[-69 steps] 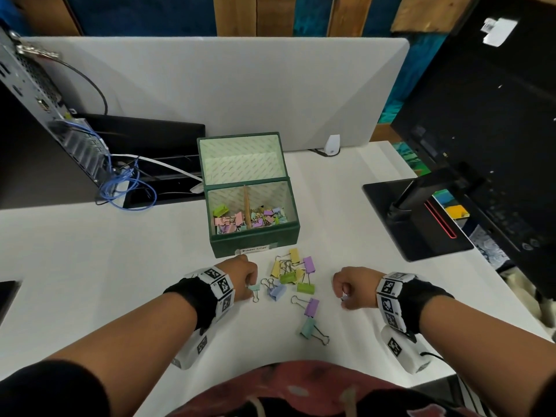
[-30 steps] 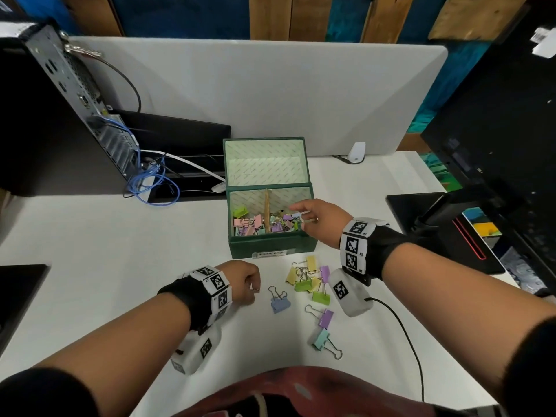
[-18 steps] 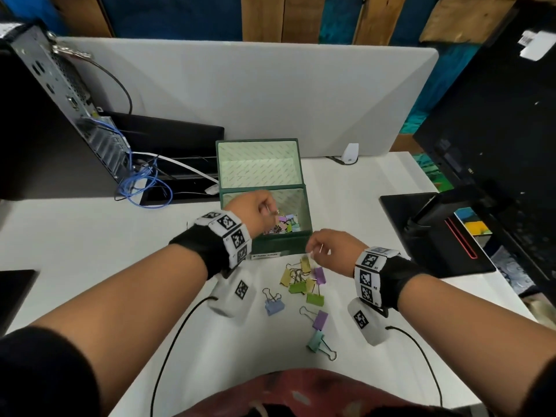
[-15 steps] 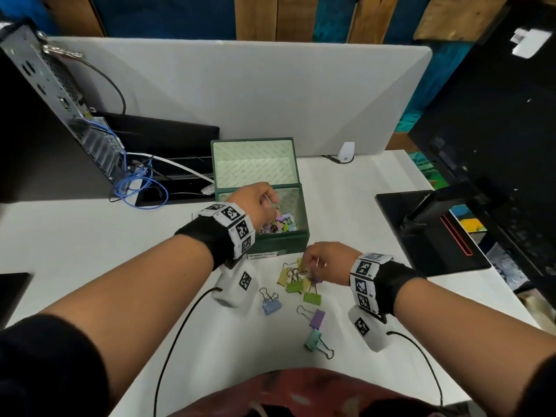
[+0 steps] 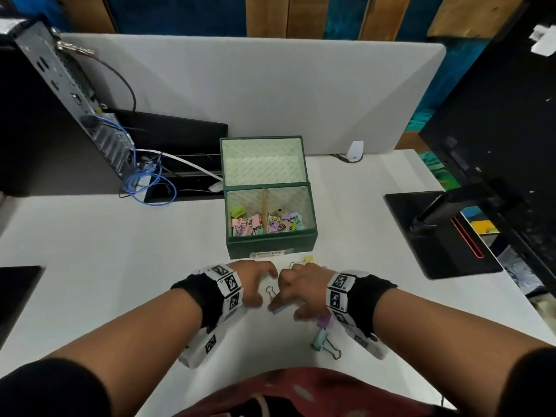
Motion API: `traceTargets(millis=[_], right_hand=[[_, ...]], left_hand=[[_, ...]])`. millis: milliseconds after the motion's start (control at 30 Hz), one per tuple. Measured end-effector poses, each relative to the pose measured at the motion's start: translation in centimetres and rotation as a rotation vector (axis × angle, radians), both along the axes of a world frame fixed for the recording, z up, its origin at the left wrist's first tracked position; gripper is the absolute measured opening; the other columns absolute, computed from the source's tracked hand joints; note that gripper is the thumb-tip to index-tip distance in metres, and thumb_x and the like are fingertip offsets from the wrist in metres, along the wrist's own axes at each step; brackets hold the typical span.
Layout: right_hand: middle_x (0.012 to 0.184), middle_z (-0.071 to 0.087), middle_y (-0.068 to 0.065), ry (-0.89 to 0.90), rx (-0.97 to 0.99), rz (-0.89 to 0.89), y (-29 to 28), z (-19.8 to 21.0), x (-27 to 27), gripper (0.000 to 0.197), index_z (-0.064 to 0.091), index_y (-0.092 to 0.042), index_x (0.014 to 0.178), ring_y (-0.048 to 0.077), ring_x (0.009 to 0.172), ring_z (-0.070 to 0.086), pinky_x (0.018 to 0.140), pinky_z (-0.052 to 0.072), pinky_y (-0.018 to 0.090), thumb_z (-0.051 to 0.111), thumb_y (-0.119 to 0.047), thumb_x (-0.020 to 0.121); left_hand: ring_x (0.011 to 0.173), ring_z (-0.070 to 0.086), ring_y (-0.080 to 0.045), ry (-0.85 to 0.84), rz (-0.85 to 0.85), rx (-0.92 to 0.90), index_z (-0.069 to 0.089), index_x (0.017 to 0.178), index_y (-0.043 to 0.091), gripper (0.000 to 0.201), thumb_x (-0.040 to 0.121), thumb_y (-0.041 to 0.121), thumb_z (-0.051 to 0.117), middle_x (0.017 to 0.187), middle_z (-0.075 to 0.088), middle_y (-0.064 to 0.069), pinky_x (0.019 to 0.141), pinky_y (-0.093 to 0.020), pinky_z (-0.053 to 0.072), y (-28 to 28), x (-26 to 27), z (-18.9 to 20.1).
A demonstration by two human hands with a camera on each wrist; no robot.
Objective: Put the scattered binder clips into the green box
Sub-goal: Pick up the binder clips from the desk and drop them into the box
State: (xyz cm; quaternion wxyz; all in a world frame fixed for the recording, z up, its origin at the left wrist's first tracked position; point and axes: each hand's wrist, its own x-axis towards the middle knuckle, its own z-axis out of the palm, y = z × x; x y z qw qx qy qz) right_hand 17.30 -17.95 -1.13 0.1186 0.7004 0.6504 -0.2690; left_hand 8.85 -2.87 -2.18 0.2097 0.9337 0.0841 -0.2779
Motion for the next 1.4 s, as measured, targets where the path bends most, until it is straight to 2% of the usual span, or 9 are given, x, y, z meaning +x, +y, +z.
traceTargets(millis=[100,300,500,667,800,1000,1100,1233,1400], right_hand=[[0.124,0.049,0.005,-0.031,0.008,0.023,0.2,-0.4,-0.5,0.045,0.051,-0.036,0.127,0.028,0.113,0.043,0.092,0.038,0.039,0.061,-0.030,0.084],[0.119,0.058,0.005,-0.053,0.073,-0.006,0.0,-1.0,-0.5,0.025,0.065,-0.025,0.108,0.031,0.112,0.046,0.090,0.035,0.037,0.059,-0.022,0.085],[0.107,0.067,-0.004,0.181,0.131,-0.287,-1.2,-0.6,0.8,0.016,0.071,-0.026,0.094,0.018,0.105,0.052,0.094,0.042,0.034,0.061,-0.021,0.082],[0.099,0.063,-0.003,0.297,0.113,-0.520,-2.9,1.5,2.6,0.010,0.069,-0.023,0.086,0.012,0.088,0.054,0.085,0.047,0.029,0.064,-0.018,0.079],[0.087,0.059,-0.008,0.302,0.201,-0.690,-4.0,2.9,4.5,0.027,0.055,-0.037,0.066,0.012,0.084,0.056,0.081,0.049,0.028,0.064,-0.015,0.078],[0.084,0.062,-0.003,0.312,0.356,-0.841,-4.4,3.5,6.0,0.032,0.056,-0.038,0.063,0.012,0.075,0.055,0.078,0.049,0.029,0.064,-0.011,0.078],[0.085,0.061,-0.004,0.303,0.362,-0.836,-4.1,3.6,5.8,0.032,0.055,-0.039,0.064,0.013,0.076,0.055,0.079,0.049,0.030,0.064,-0.011,0.078],[0.087,0.060,-0.004,0.295,0.367,-0.815,-3.6,3.6,5.4,0.033,0.054,-0.039,0.064,0.014,0.079,0.055,0.080,0.049,0.030,0.063,-0.011,0.079],[0.090,0.060,-0.004,0.293,0.395,-0.854,-3.1,3.8,5.8,0.025,0.058,-0.033,0.069,0.017,0.080,0.056,0.078,0.049,0.029,0.062,-0.012,0.081]], left_hand=[[0.097,0.061,-0.024,-0.017,-0.041,0.014,0.047,0.125,0.033,0.055,0.075,0.025,0.068,0.108,0.064,-0.006,0.069,-0.020,0.035,-0.3,-0.5,-0.4],[0.097,0.059,-0.023,-0.010,-0.072,0.013,0.051,0.123,0.030,0.050,0.077,0.031,0.069,0.108,0.063,-0.005,0.071,-0.023,0.039,-1.1,0.1,-1.2],[0.092,0.055,-0.022,-0.004,-0.116,-0.017,0.049,0.124,0.029,0.052,0.077,0.035,0.069,0.105,0.058,-0.004,0.074,-0.024,0.038,-1.5,0.6,-1.8],[0.082,0.046,-0.016,-0.068,-0.118,-0.010,0.053,0.114,0.026,0.041,0.077,0.038,0.067,0.093,0.048,0.001,0.072,-0.024,0.037,-1.4,1.1,-1.9],[0.083,0.047,-0.016,-0.081,-0.139,-0.006,0.056,0.107,0.023,0.037,0.077,0.043,0.066,0.092,0.047,0.004,0.072,-0.024,0.037,-1.9,1.6,-1.8],[0.082,0.057,-0.021,-0.104,-0.115,0.104,0.058,0.085,0.022,0.038,0.070,0.056,0.064,0.090,0.060,0.002,0.072,-0.031,0.049,-3.1,2.1,-1.3],[0.077,0.054,-0.021,-0.078,-0.088,0.179,0.050,0.080,0.021,0.048,0.067,0.066,0.060,0.082,0.054,0.003,0.067,-0.031,0.047,-3.7,2.3,-0.9],[0.077,0.049,-0.022,-0.084,-0.072,0.188,0.044,0.082,0.023,0.039,0.071,0.056,0.060,0.087,0.053,0.000,0.067,-0.030,0.043,-3.9,2.3,-1.0],[0.081,0.057,-0.025,-0.050,-0.051,0.165,0.055,0.086,0.014,0.028,0.072,0.038,0.062,0.093,0.059,-0.006,0.071,-0.034,0.052,-3.5,2.1,-0.6]])
